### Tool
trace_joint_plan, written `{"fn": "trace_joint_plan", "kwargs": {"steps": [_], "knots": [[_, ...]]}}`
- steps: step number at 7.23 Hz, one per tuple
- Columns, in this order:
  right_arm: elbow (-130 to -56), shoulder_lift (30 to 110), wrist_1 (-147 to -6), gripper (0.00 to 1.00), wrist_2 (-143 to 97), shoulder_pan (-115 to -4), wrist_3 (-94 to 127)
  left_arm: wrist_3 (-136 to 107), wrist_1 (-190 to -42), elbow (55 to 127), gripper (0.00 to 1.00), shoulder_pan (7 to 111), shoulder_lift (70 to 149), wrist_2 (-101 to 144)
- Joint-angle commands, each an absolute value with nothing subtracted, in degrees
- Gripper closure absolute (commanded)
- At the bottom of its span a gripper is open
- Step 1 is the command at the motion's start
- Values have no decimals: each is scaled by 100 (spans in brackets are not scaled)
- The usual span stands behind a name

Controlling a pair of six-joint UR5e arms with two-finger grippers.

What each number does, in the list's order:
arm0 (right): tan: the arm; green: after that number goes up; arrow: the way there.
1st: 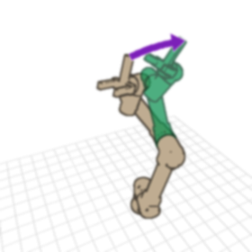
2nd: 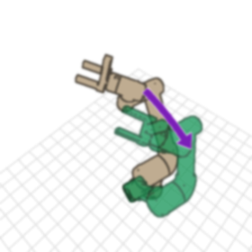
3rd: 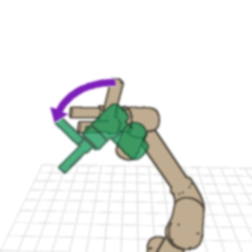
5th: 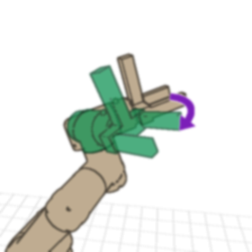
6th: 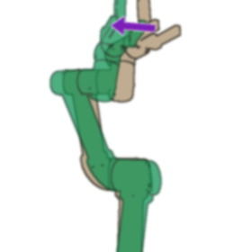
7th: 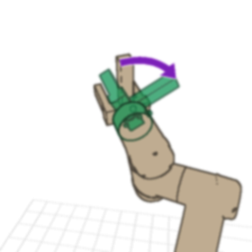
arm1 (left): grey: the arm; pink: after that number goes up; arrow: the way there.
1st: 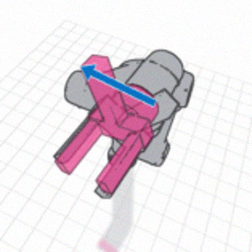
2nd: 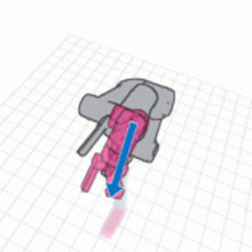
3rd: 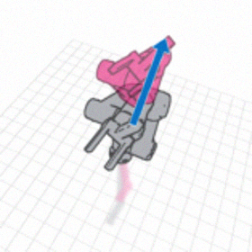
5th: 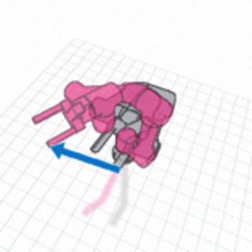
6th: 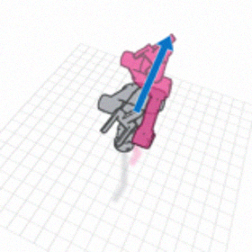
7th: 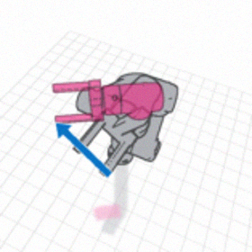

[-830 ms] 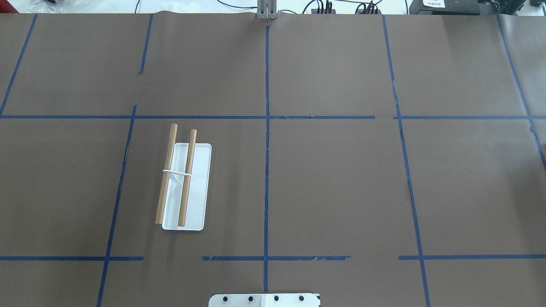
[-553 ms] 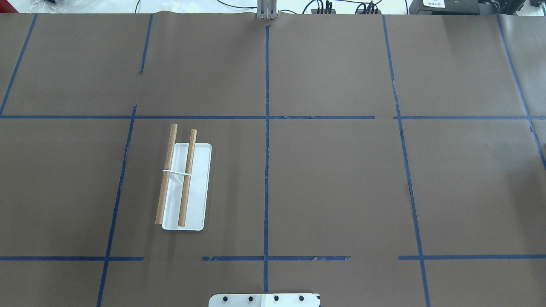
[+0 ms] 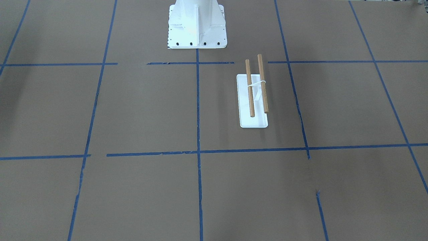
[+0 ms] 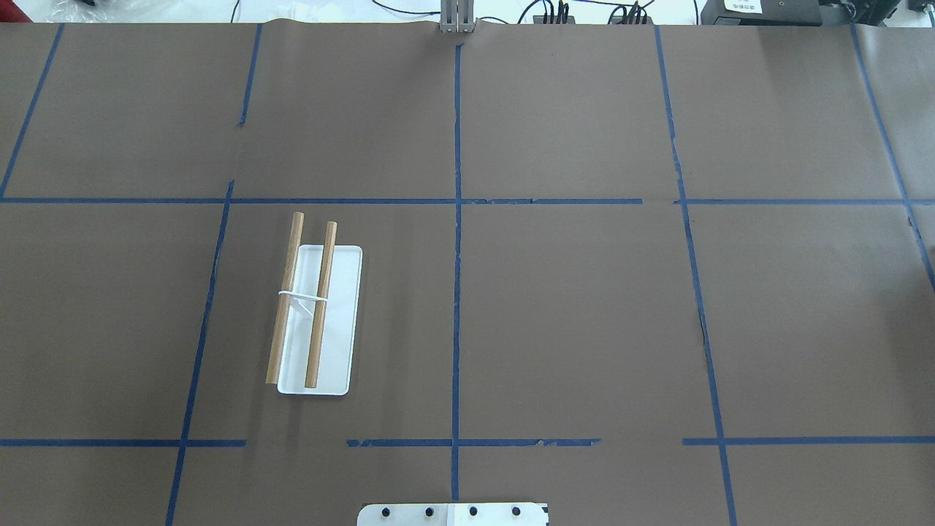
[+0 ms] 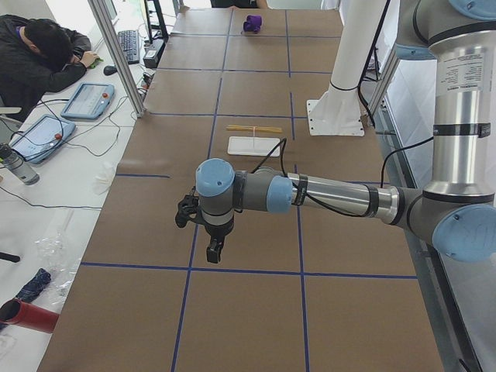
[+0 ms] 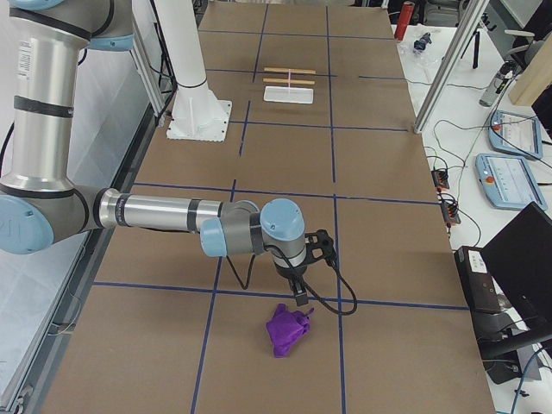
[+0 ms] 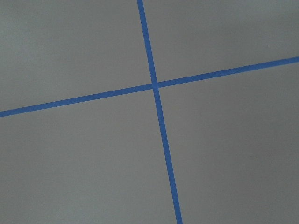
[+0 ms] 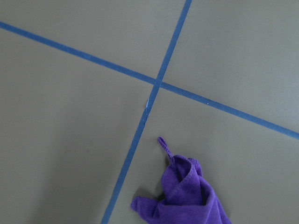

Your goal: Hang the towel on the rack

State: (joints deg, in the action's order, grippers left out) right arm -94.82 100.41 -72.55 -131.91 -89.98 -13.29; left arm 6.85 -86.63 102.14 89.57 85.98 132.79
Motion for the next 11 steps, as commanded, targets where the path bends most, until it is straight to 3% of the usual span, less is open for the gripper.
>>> {"fn": "trace_joint_plan", "kwargs": {"steps": [1,3,4,5,6,11], "knots": [[-8327,9976,-5937,0,-13175,-8693,-1740,686,-8666,10222,0,8956,8604,13289],[-7902,10028,-5695,1,-13122,-8474,-1854,686,-8684,10222,0,8956,8604,13307],[-7858,10133,-5704,42,-13052,-8403,-1976,686,-8684,10222,0,8956,8604,13315],[-7857,10142,-5704,90,-12904,-8359,-2134,686,-8684,10222,0,8956,8604,13324],[-7866,10125,-5704,100,-12798,-8358,-2345,686,-8684,10222,0,8956,8604,13324],[-8621,9618,-5722,100,-12902,-8315,-2646,703,-8657,10458,0,8956,8578,13289]]}}
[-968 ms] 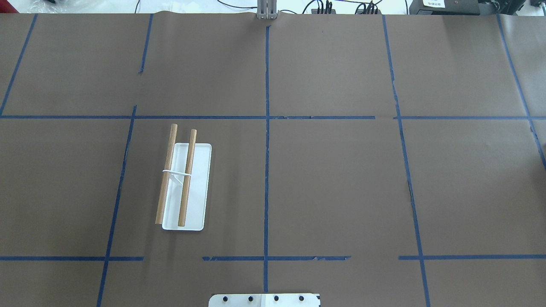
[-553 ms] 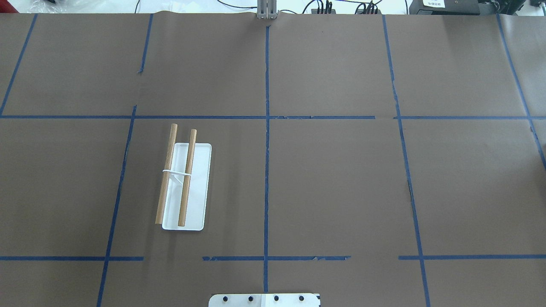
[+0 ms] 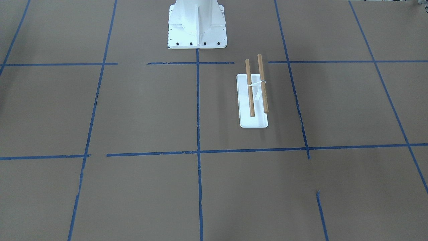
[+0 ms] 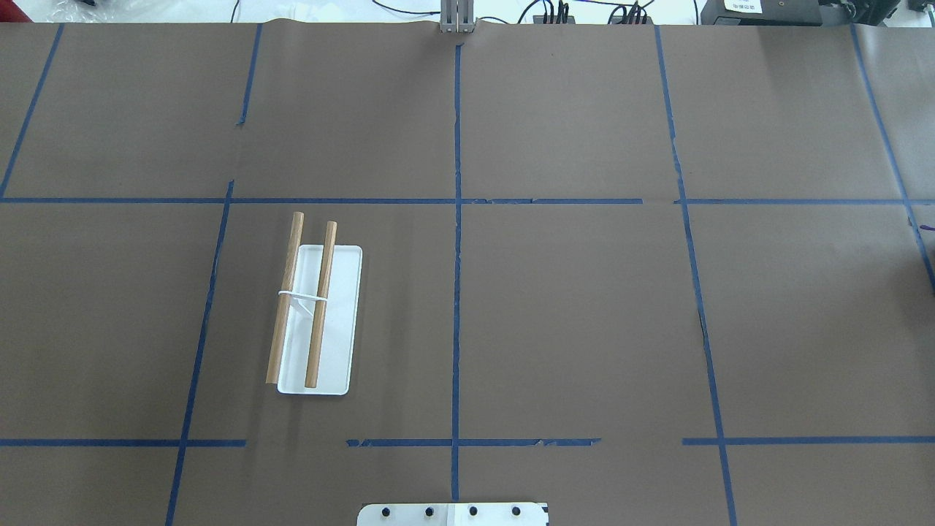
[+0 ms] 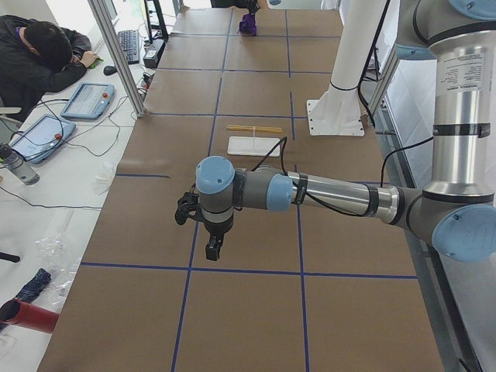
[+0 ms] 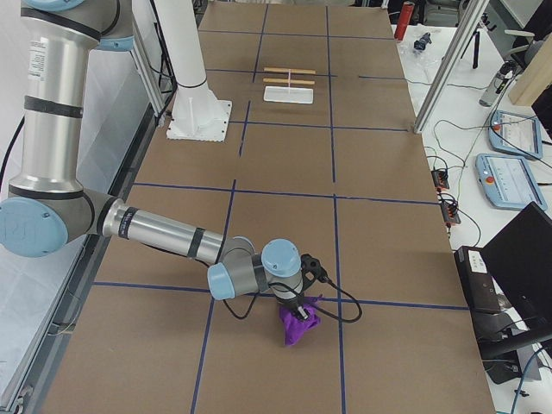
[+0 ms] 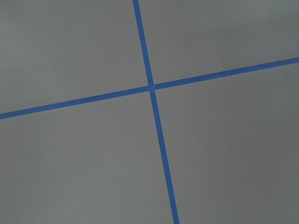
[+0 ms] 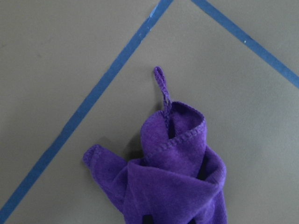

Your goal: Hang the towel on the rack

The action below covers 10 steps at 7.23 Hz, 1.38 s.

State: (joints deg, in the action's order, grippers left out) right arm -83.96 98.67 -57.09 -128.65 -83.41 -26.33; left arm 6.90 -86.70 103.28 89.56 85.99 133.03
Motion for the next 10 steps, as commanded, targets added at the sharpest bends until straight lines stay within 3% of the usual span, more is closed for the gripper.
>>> {"fn": "trace_joint_plan", "kwargs": {"steps": [1,5,7,10], "knots": [[-8700,9328,-5861,100,-12963,-8062,-2628,703,-8683,10511,0,8947,8613,13333],[-8824,7721,-6720,100,-13576,-7621,-2514,651,-8849,10468,0,8904,9780,13333],[-9086,6910,-7206,100,-13694,-7053,-1212,572,-9735,10029,0,8755,10142,13542],[-9533,6058,-7189,100,-13021,-5911,1265,-1602,-10597,10133,0,7634,10265,13834]]}}
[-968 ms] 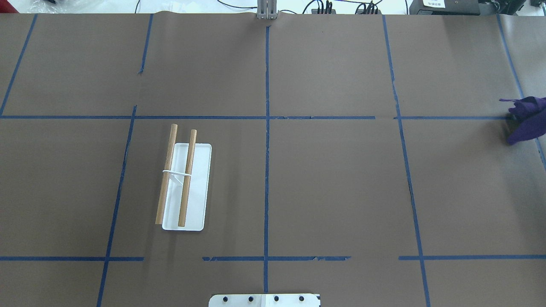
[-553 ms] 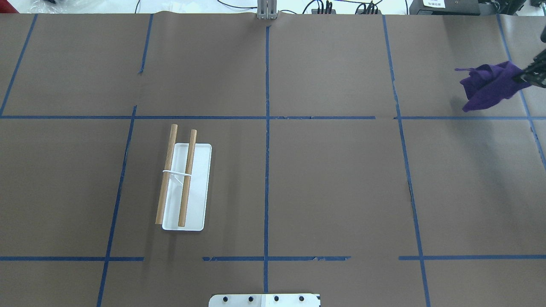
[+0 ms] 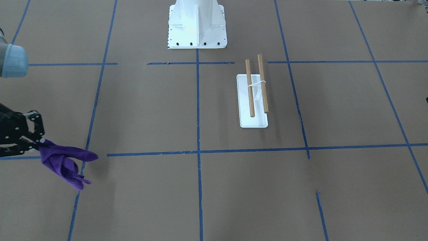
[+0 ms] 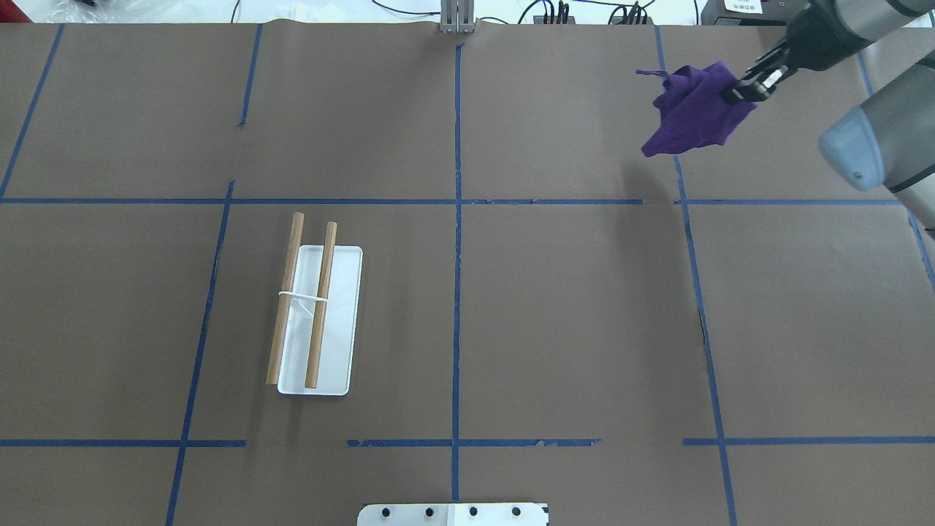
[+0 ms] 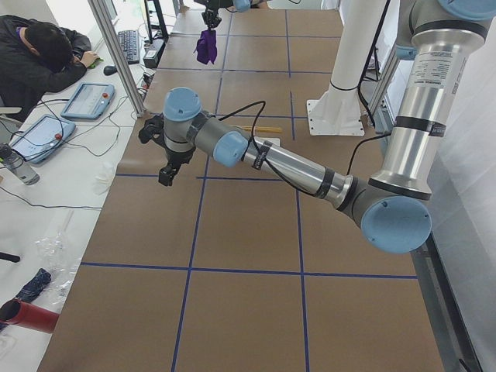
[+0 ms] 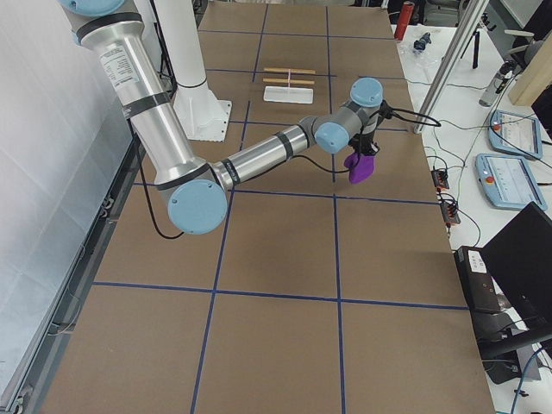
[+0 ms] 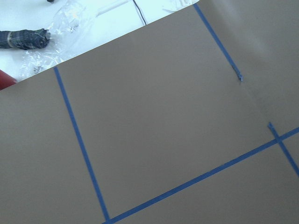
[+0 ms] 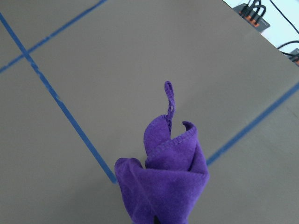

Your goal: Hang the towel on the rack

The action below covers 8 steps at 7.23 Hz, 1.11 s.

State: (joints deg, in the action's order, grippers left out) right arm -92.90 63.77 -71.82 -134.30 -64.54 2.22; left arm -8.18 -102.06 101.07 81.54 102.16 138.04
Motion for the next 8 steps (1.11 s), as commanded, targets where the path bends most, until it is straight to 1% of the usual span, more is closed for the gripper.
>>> {"fn": "trace_joint_plan", "kwargs": {"steps": [1,2,3,4,6,7,8], "knots": [[-9919,6030,-7189,100,-12373,-5376,1849,-2670,-10617,10247,0,7298,10283,13904],[-10062,5873,-7198,100,-11931,-4892,2150,-4160,-10626,10396,0,6938,10475,13904],[-10098,5662,-7190,100,-11500,-4426,2493,-5584,-10626,10415,0,6604,10816,13904],[-10290,5556,-7189,100,-10974,-3934,2731,-6817,-10635,10398,0,6253,11237,13861],[-10538,5485,-7172,100,-10443,-3403,2734,-8606,-10635,10283,0,5593,11933,13608],[-10538,5293,-7172,100,-10433,-3288,2733,-9370,-10696,10187,4,5303,12162,13353],[-10599,5230,-7163,100,-10433,-3244,2716,-10274,-11079,9917,13,5004,12408,13037]]}}
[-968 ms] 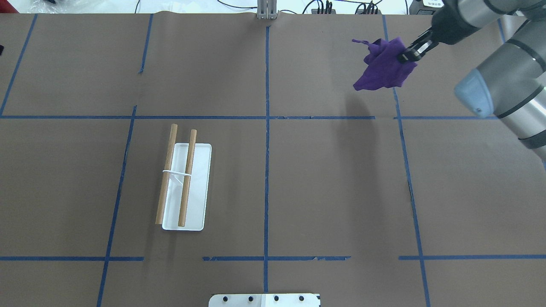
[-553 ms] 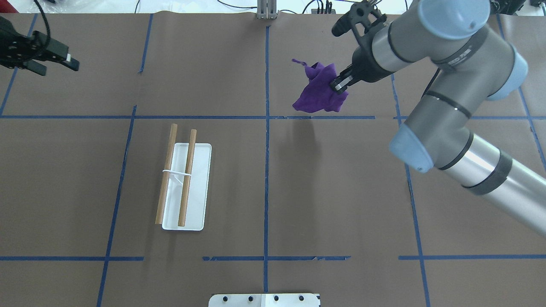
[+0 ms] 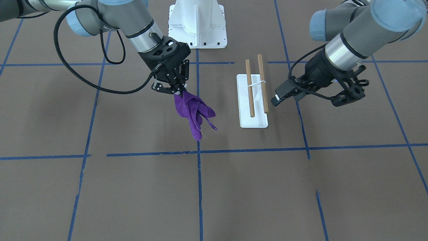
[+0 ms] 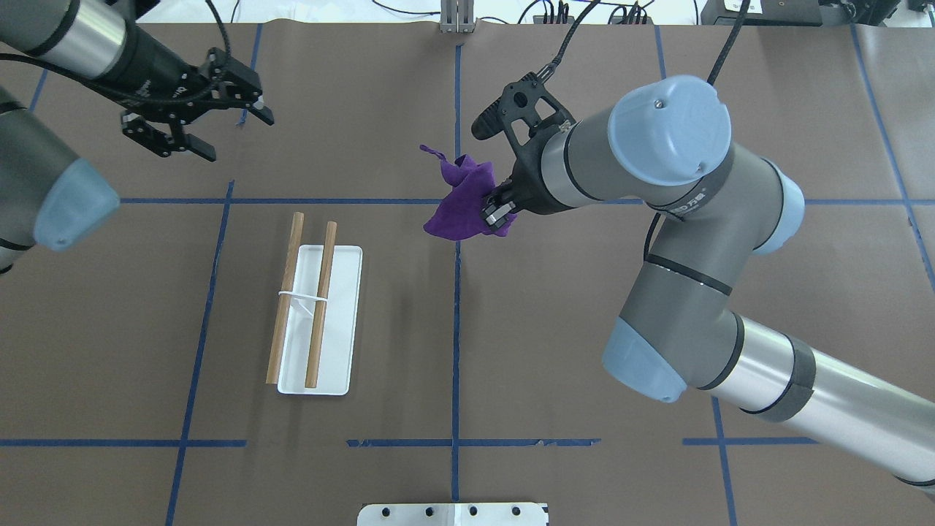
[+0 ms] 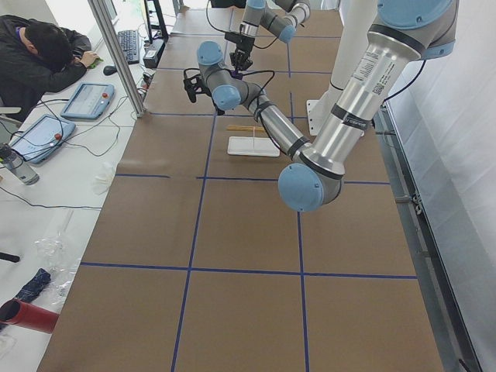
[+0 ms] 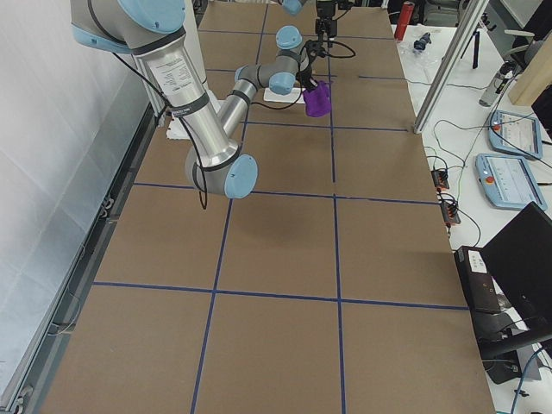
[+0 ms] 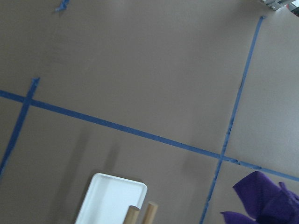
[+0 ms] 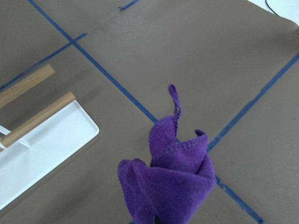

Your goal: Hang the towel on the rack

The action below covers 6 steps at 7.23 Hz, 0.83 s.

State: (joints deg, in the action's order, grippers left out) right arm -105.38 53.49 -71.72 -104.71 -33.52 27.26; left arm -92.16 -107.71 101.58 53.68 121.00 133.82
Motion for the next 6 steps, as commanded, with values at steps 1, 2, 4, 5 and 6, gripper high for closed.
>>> {"fn": "trace_joint_plan", "kwargs": {"steps": [1,2,4,5,6], "knots": [[-10669,5229,-7163,100,-10433,-3217,2716,-10448,-11361,9862,13,4705,12419,12825],[-10696,5229,-7163,100,-10433,-3208,2725,-10598,-11390,9870,13,4606,12454,12823],[-10696,5229,-7163,100,-10433,-3199,2733,-10854,-11391,9905,18,4474,12585,12823],[-10696,5229,-7163,100,-10433,-3191,2733,-10994,-11530,9914,31,4456,12595,12823],[-10705,5229,-7154,100,-10433,-3190,2733,-11187,-11818,9879,46,4456,12586,12823]]}}
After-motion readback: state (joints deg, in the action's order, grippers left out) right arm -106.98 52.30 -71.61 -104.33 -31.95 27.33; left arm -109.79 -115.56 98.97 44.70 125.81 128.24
